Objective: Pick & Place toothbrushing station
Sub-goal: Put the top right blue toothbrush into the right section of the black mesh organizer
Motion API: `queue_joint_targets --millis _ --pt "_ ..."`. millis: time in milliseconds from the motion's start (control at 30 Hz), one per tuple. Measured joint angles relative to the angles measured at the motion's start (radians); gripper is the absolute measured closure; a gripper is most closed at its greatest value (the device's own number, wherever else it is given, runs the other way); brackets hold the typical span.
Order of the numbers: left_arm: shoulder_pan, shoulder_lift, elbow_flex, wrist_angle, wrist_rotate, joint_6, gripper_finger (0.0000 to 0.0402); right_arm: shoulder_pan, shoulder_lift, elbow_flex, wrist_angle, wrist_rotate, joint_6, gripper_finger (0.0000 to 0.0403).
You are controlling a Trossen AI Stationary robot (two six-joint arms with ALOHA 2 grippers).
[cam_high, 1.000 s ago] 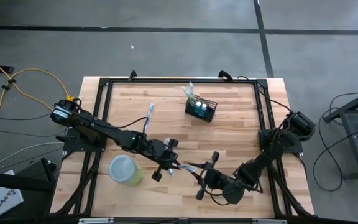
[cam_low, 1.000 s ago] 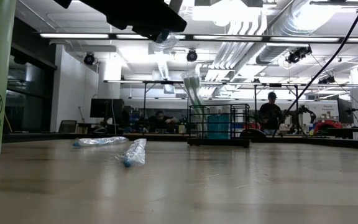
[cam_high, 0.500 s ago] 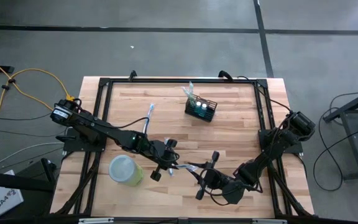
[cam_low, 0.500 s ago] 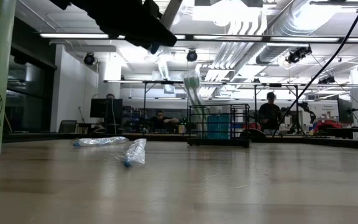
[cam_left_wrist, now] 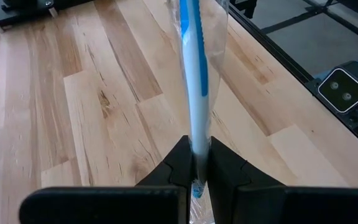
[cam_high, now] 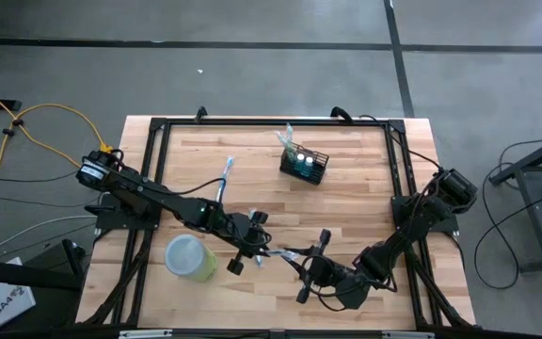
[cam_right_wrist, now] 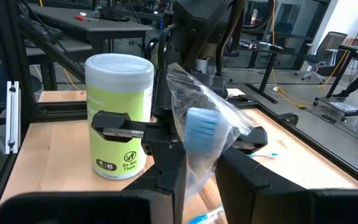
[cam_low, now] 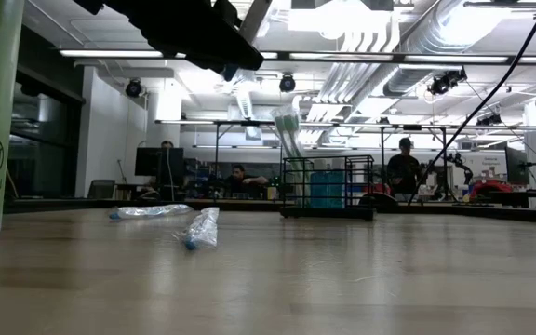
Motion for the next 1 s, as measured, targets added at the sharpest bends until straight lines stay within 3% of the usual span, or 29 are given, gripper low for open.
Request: queue_joint_targets --millis 233,833,1000 --pt "0.0 0.0 -0.001 0.0 0.003 0.004 0.0382 0.0 0.0 0.0 -0.012 -0.025 -0.002 0.0388" --pt "0.0 0.0 -0.001 0.001 0.002 0.015 0.0381 0.0 0.0 0.0 -0.018 -0.027 -0.009 0.0396" --pt "0.001 0.0 -0.001 0.001 0.002 0.015 0.0353 0.0 0.0 0.0 -0.019 -0.031 -0.009 0.0397"
